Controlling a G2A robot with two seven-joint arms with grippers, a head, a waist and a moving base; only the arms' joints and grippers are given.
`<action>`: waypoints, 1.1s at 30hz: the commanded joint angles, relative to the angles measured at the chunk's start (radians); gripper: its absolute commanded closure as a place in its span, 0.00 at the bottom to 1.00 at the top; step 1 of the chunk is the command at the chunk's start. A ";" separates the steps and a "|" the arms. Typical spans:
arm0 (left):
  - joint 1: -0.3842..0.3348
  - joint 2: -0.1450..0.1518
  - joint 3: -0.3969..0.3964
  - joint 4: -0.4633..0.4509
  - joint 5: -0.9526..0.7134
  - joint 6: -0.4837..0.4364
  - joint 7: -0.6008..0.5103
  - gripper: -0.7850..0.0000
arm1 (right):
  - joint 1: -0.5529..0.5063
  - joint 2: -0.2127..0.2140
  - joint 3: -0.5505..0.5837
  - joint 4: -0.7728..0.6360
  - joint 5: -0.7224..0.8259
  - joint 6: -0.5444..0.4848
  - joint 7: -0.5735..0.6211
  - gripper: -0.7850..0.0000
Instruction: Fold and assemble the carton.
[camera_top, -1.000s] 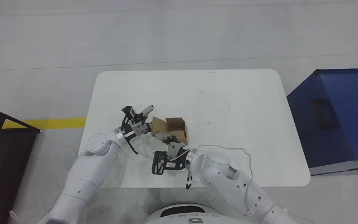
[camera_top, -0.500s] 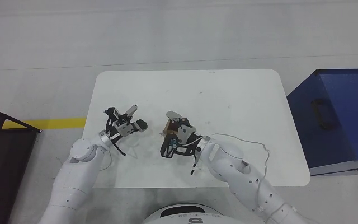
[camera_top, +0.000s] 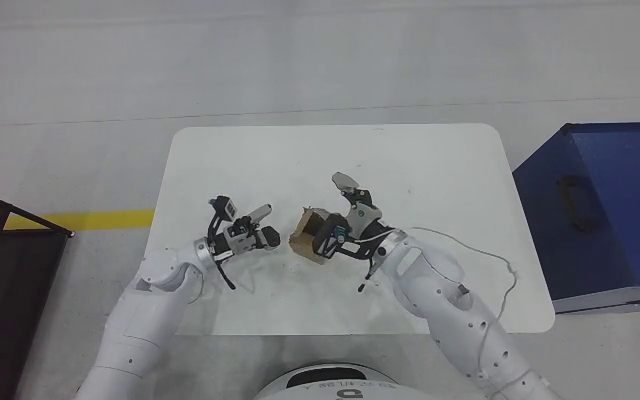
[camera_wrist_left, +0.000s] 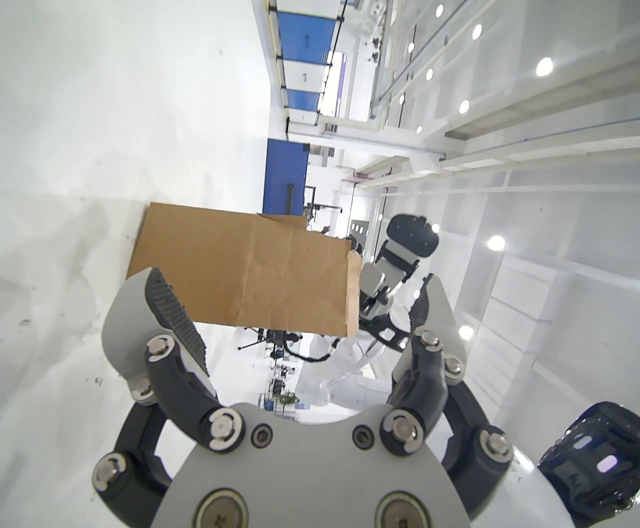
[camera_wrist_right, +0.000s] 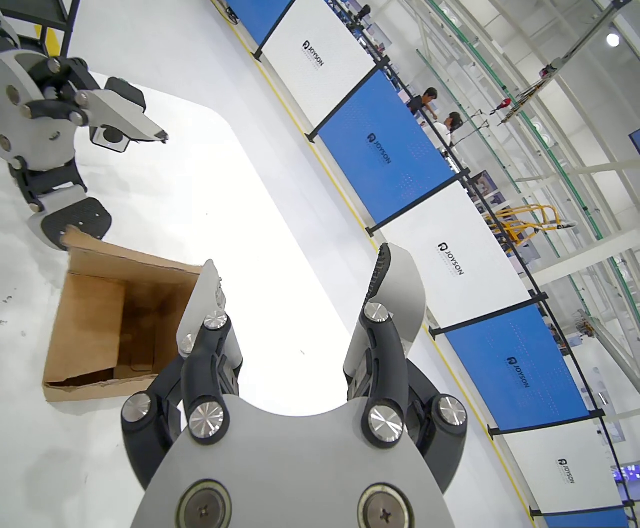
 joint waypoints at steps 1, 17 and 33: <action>0.000 0.003 -0.001 -0.002 0.030 -0.016 -0.019 0.00 | 0.013 -0.003 -0.019 0.016 -0.001 -0.009 -0.001 0.28; 0.052 0.029 -0.031 -0.098 0.189 -0.126 -0.133 0.00 | 0.078 -0.021 -0.046 0.109 -0.083 0.046 0.168 0.29; 0.039 0.035 0.007 -0.144 0.437 -0.019 0.078 0.00 | 0.096 -0.029 -0.085 0.117 -0.023 -0.090 0.139 0.36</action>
